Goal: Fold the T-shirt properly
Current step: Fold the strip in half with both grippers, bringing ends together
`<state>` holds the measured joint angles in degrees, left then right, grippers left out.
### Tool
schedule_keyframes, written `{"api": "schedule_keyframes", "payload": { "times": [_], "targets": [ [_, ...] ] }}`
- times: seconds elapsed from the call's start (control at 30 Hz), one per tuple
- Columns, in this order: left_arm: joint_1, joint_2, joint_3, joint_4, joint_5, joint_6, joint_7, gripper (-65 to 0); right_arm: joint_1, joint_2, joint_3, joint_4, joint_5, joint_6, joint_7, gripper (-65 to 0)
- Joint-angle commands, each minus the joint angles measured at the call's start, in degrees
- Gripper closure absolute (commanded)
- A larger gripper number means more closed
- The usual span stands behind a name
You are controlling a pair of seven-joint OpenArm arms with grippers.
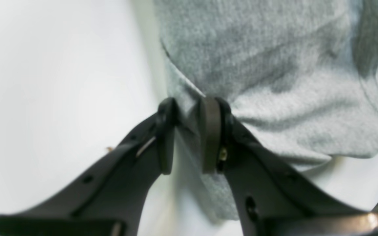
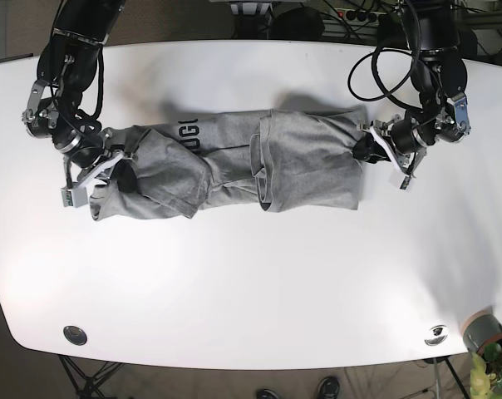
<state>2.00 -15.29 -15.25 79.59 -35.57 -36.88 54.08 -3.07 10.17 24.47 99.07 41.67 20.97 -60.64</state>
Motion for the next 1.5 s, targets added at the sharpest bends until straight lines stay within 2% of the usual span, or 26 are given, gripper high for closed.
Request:
{"api": "schedule_keyframes", "payload": {
  "times": [0.0, 0.1, 0.3, 0.6, 0.77, 0.87, 0.93, 1.1, 1.27, 1.47],
  "targets": [
    [-0.8, -0.4, 1.4, 1.0, -0.9, -0.1, -0.9, -11.3, -0.3, 0.3, -2.4, 4.7, 1.5, 0.61, 0.6, -2.1],
    [-0.9, 1.0, 3.2, 1.0, -0.9, -0.1, -0.9, -11.3, -1.2, 0.2, -4.8, 8.5, 1.5, 0.52, 0.6, -1.9],
    [-0.9, 2.8, 5.6, 0.8, -0.9, -0.1, -0.9, -11.3, -3.3, -3.7, -9.4, 12.8, 1.5, 0.52, 0.6, -1.9],
    [-0.8, 4.3, 6.2, 0.9, -0.8, -0.1, -0.9, -11.3, -2.9, -8.3, -16.6, 12.8, 1.1, 0.79, 1.0, -1.9],
    [-0.8, 4.3, 6.2, 0.8, -0.8, -0.1, -0.9, -11.3, -1.1, -10.5, -21.3, 12.9, -4.2, 1.40, 1.5, -1.9],
    [-0.8, 4.3, 6.2, 0.8, -0.8, -0.1, -0.9, -11.3, -1.0, -11.5, -24.3, 13.1, -6.1, 3.07, 3.4, -1.9],
    [-0.8, 4.3, 6.2, 0.8, -0.8, -0.1, -0.9, -11.3, -0.9, -12.2, -26.3, 13.1, -7.2, 3.51, 4.3, -1.9],
    [-0.8, 4.3, 6.2, 0.7, -0.8, -0.1, -0.9, -11.3, 0.6, -13.8, -31.1, 12.8, -11.3, 3.51, 6.8, -1.9],
    [-0.8, 4.3, 6.2, 0.7, -0.8, -0.1, -0.9, -11.4, 2.6, -15.9, -34.6, 10.0, -19.2, 3.34, 8.6, -3.3],
    [-0.8, 4.3, 6.2, 0.7, -0.8, -0.1, -0.9, -11.4, 4.9, -16.1, -37.9, 6.4, -24.4, 2.98, 8.6, -3.5]
  ]
}}
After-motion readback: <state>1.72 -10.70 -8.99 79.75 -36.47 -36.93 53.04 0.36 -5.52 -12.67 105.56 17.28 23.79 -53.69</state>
